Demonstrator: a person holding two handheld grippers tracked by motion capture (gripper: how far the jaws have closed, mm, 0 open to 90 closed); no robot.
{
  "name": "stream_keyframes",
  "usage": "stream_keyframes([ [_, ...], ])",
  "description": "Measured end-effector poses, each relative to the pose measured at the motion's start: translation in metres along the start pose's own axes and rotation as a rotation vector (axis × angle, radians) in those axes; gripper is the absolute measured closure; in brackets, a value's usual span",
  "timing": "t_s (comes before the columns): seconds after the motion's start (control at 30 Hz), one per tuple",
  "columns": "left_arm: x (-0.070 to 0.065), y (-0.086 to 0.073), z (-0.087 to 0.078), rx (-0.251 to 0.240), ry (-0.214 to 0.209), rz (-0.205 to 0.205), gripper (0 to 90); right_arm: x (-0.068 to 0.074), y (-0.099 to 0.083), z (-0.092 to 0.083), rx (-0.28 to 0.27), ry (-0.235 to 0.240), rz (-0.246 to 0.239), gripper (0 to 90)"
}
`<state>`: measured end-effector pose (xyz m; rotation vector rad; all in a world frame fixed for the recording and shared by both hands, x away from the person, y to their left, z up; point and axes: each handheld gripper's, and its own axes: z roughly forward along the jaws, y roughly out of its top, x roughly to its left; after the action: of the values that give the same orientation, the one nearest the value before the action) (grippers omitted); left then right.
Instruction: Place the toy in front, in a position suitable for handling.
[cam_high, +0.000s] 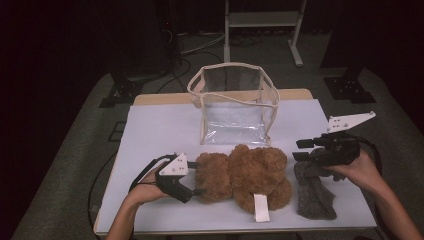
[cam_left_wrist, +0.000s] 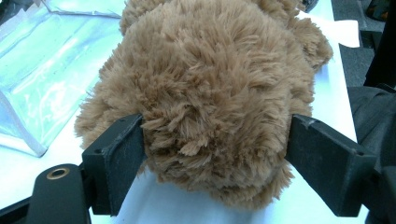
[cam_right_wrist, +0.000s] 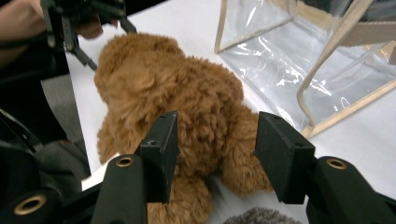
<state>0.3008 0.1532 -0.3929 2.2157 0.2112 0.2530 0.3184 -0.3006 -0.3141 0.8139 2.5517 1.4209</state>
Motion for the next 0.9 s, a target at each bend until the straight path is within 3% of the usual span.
stream_keyframes([
  [0.23, 0.000, 0.000, 0.000, 0.002, -0.002, 0.000, 18.9, -0.008, -0.008, 0.000, -0.048, -0.056, 0.021, 50.4],
  [0.57, 0.000, 0.000, 0.001, 0.009, -0.010, 0.002, 18.2, -0.009, -0.021, 0.013, -0.021, -0.108, 0.013, 50.1],
  [0.7, 0.000, 0.000, 0.000, 0.006, -0.010, 0.001, 18.2, -0.009, -0.023, 0.016, -0.014, -0.114, 0.037, 51.3],
  [0.9, 0.000, 0.001, -0.001, 0.010, -0.009, 0.011, 18.2, -0.010, -0.020, 0.016, -0.032, -0.113, 0.011, 51.0],
])
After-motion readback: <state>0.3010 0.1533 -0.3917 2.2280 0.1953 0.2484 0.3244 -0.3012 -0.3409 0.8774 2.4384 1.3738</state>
